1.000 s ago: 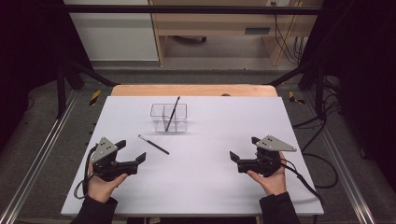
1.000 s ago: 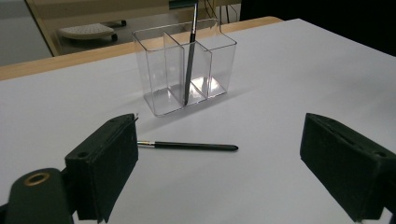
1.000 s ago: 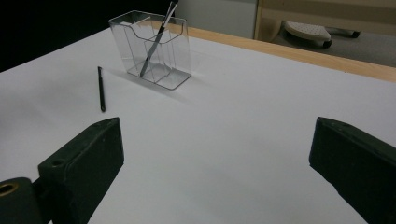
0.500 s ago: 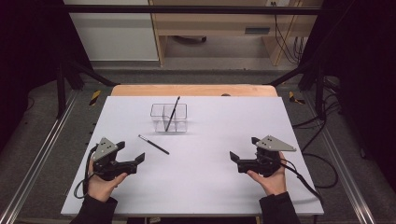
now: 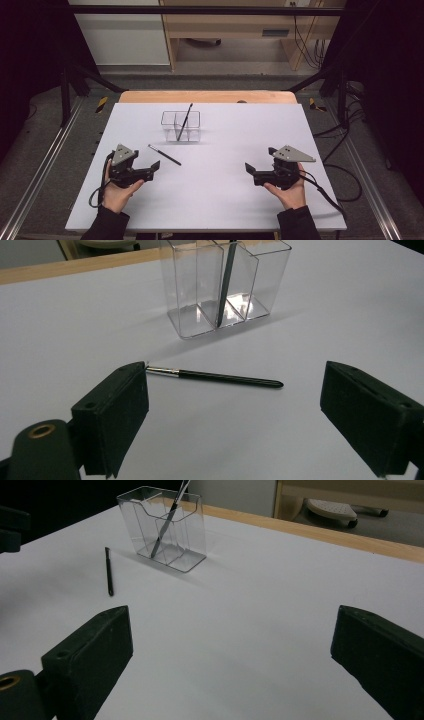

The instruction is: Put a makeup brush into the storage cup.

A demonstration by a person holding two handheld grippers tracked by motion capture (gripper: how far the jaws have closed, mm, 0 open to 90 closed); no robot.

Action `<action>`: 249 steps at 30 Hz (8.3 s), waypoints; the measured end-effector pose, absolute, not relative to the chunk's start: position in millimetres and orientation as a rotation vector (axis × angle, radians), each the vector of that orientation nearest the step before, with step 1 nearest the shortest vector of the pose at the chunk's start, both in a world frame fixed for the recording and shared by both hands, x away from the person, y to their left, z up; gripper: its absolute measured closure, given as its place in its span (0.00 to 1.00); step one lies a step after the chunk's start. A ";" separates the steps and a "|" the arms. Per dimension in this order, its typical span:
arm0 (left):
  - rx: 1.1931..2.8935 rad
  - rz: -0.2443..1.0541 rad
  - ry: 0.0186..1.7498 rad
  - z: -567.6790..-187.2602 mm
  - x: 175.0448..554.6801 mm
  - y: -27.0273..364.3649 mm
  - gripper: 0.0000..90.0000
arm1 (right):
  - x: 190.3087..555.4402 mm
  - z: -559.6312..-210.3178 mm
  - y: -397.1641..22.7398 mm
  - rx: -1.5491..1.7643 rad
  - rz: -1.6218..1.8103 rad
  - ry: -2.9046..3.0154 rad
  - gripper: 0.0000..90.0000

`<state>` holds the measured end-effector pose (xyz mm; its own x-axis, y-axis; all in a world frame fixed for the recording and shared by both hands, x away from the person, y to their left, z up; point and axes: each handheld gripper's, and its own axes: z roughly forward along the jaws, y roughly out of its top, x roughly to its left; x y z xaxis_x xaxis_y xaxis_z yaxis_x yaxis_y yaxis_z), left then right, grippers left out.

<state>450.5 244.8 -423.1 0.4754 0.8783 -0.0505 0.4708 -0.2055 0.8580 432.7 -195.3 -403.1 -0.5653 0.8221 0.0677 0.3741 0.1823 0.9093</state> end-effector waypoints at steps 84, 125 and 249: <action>1.977 0.594 1.436 -476.3 516.8 198.5 0.58 | 433.6 -404.5 -194.1 1.126 1.360 2.039 0.04; 2.040 0.533 1.405 -470.2 503.8 212.9 0.75 | 433.6 -405.0 -193.6 1.125 1.360 2.043 0.04; 2.312 0.412 1.209 -425.3 519.7 238.8 0.46 | 433.6 -402.1 -196.3 1.126 1.363 2.037 0.04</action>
